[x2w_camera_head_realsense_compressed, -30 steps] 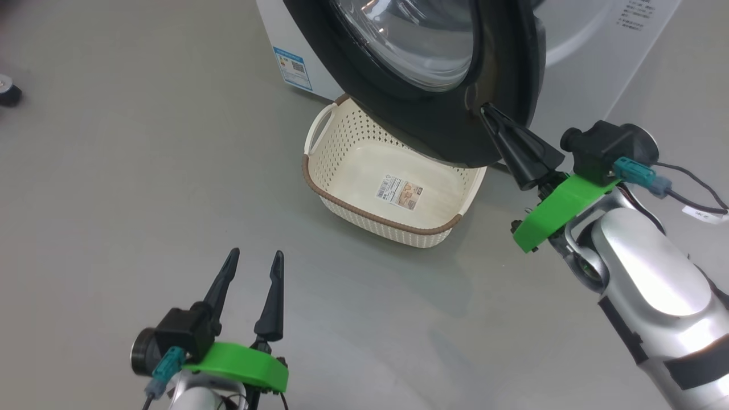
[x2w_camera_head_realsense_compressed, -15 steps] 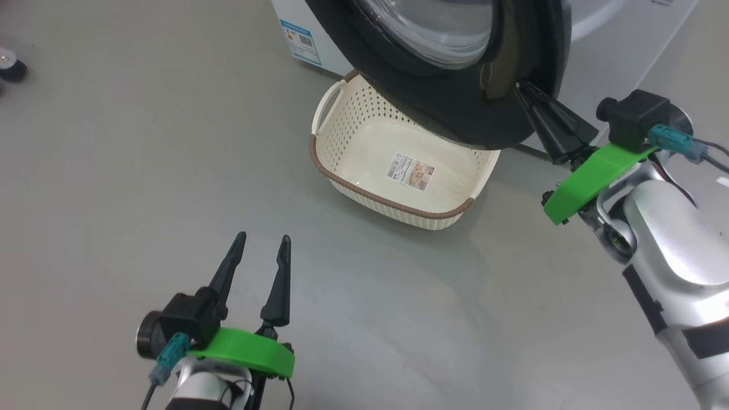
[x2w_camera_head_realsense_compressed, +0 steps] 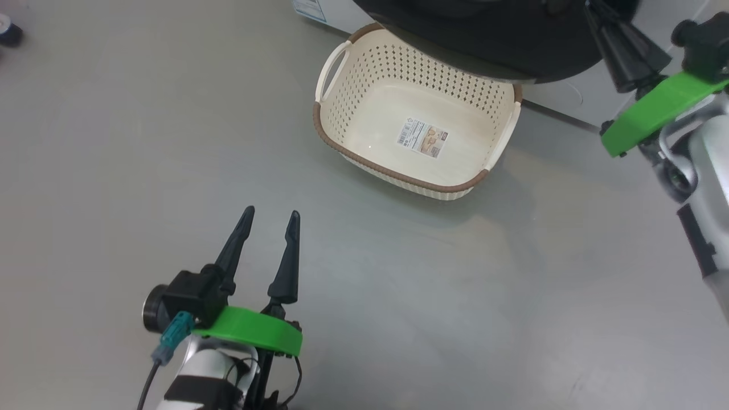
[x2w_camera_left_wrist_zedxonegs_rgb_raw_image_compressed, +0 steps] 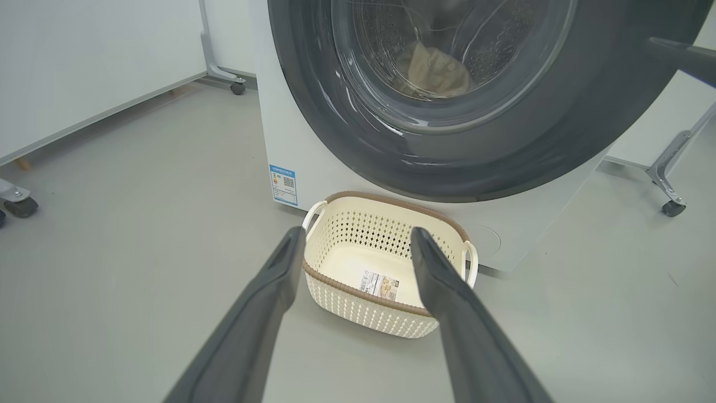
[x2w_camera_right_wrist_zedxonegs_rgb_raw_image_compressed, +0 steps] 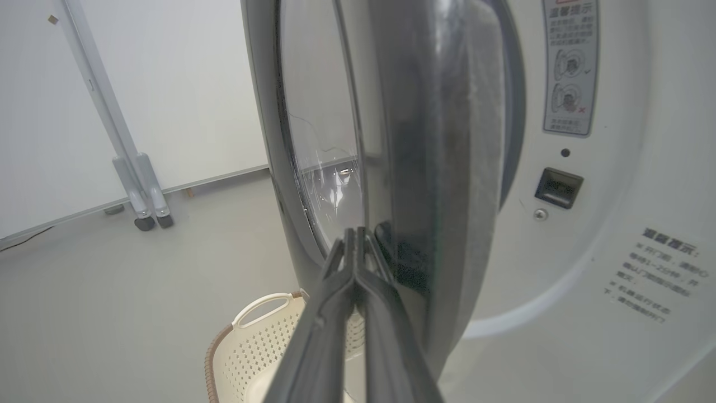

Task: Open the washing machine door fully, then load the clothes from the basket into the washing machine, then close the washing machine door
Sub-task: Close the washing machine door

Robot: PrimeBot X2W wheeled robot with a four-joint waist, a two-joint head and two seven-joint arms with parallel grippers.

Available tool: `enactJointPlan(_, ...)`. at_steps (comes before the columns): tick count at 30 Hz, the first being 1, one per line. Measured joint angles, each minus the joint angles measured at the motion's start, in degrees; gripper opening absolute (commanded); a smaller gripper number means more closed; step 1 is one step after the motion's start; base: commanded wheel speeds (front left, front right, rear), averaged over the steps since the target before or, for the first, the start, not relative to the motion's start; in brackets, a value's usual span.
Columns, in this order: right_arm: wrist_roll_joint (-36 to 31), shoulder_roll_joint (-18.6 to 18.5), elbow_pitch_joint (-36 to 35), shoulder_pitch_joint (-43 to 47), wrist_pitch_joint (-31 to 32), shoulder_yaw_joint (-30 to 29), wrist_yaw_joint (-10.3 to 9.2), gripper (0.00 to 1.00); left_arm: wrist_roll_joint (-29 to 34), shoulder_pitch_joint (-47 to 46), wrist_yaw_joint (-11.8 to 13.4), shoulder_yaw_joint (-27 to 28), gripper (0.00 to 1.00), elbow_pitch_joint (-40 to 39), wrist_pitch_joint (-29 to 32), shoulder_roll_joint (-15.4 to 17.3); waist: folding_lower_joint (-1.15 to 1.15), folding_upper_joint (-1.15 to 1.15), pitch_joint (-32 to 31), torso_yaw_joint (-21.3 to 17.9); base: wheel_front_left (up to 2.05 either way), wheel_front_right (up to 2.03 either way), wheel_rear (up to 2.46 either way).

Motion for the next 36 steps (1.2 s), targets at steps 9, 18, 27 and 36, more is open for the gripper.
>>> enactJointPlan(9,-1.8,-1.8,3.2,-6.3,0.0,-2.8,0.0,0.0,-0.5,-1.0,0.0,-0.8,1.0,-0.1,0.0,-0.3,0.0,0.0,3.1,1.1,0.0,0.0,0.0)
enactJointPlan(18,-7.1,-2.6,7.5,-10.8,0.0,-9.8,0.0,0.0,-3.1,-2.1,0.0,-1.8,1.0,-0.6,0.0,-0.5,0.0,0.0,5.1,3.2,0.0,0.0,0.0)
enactJointPlan(27,-11.3,-0.9,10.2,-12.6,0.0,-15.6,0.71,0.0,-3.7,-2.2,0.0,-2.2,1.0,-0.8,0.0,-0.5,0.0,0.0,5.9,4.2,0.0,0.0,0.0)
enactJointPlan(36,-12.2,0.8,10.8,-12.7,0.0,-17.2,0.7,0.0,-3.6,-2.2,0.0,-2.1,1.0,-0.6,0.0,-0.5,0.0,0.0,4.4,3.6,0.0,0.0,0.0)
